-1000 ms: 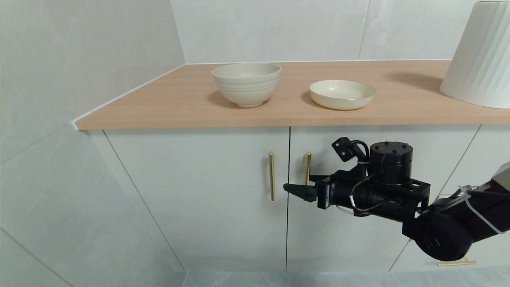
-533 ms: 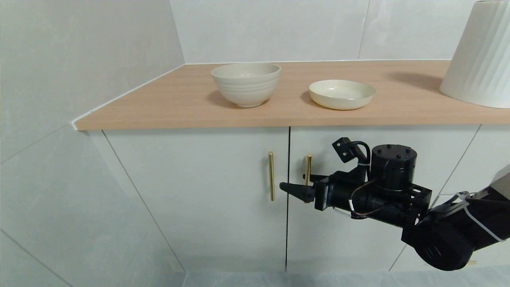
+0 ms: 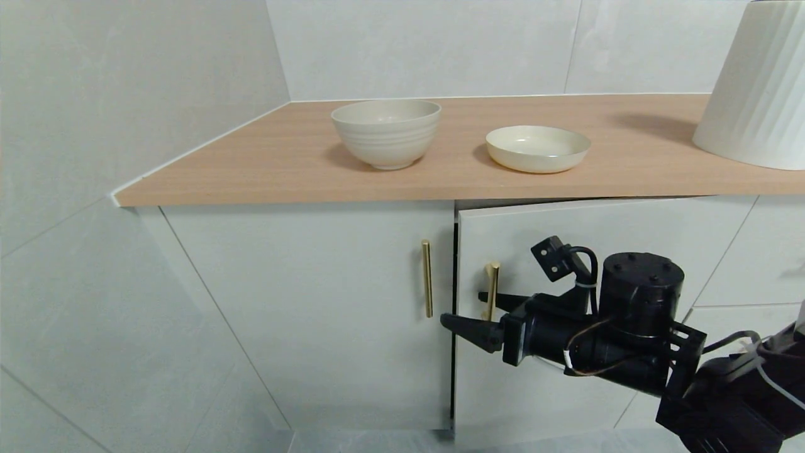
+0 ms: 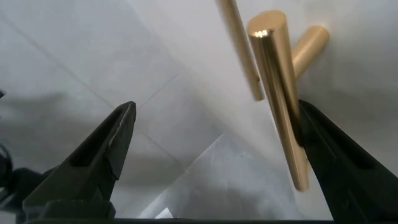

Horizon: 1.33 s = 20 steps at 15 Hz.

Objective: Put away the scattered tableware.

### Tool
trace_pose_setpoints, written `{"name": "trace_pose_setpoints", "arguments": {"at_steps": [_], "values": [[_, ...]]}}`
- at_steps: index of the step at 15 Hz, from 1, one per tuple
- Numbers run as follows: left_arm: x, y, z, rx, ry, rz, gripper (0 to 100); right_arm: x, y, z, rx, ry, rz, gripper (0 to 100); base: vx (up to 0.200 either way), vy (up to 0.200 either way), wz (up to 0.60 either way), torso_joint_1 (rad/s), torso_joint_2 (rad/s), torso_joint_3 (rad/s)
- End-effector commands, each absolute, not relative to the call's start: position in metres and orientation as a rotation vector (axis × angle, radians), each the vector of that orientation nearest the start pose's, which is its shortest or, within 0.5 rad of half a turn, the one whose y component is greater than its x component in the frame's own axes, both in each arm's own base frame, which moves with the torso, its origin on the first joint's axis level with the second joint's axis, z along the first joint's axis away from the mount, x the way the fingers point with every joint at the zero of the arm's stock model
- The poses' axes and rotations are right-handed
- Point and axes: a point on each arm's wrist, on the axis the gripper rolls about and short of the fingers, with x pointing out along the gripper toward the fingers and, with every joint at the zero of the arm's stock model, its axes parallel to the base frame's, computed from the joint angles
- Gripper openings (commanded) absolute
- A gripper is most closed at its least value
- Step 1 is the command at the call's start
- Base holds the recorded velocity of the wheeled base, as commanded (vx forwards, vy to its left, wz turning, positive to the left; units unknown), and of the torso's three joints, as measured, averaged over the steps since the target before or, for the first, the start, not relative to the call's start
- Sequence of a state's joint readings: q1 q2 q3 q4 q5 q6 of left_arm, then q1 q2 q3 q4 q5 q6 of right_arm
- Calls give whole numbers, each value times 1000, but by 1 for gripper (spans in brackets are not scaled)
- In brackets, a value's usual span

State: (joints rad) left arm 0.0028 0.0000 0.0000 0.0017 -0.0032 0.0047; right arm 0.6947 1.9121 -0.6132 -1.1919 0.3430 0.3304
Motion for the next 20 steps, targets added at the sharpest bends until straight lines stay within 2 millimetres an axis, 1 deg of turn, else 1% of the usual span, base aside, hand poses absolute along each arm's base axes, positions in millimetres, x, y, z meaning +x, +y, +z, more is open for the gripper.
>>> {"name": "trace_pose_setpoints", "arguments": {"at_steps": [1, 2, 4, 8, 11, 13, 14, 15, 16, 17, 18, 20], "values": [[-23, 0, 75, 5, 2, 0, 100, 228, 211, 118, 276, 296, 1045, 100, 0, 0, 0, 0, 0, 0], [-23, 0, 75, 5, 2, 0, 100, 223, 209, 118, 276, 288, 1053, 100, 0, 0, 0, 0, 0, 0], [-23, 0, 75, 26, 2, -2, 100, 207, 204, 122, 276, 262, 1081, 100, 0, 0, 0, 0, 0, 0], [-23, 0, 75, 8, 2, 0, 100, 178, 195, 119, 263, 294, 1127, 100, 0, 0, 0, 0, 0, 0], [-23, 0, 75, 15, 0, -2, 100, 164, 189, 118, 255, 314, 1148, 100, 0, 0, 0, 0, 0, 0], [-23, 0, 76, 26, -5, -8, 100, 162, 187, 116, 253, 324, 1146, 100, 0, 0, 0, 0, 0, 0], [-26, -1, 87, 30, -45, -35, 100, 162, 187, 117, 253, 322, 1145, 100, 0, 0, 0, 0, 0, 0], [-32, -3, 105, 33, -90, -115, 100, 160, 185, 116, 252, 325, 1144, 100, 0, 0, 0, 0, 0, 0], [-34, -5, 121, 35, -78, -204, 100, 159, 183, 116, 252, 327, 1145, 100, 0, 0, 0, 0, 0, 0], [-33, -6, 139, 33, -45, -271, 0, 157, 182, 115, 250, 335, 1144, 100, 0, 0, 0, 0, 0, 0], [-29, -7, 152, 30, -18, -308, 0, 157, 182, 115, 250, 335, 1144, 100, 0, 0, 0, 0, 0, 0], [-7, -8, 187, 16, 54, -384, 0, 157, 181, 115, 248, 335, 1142, 100, 0, 0, 0, 0, 0, 0]]}}
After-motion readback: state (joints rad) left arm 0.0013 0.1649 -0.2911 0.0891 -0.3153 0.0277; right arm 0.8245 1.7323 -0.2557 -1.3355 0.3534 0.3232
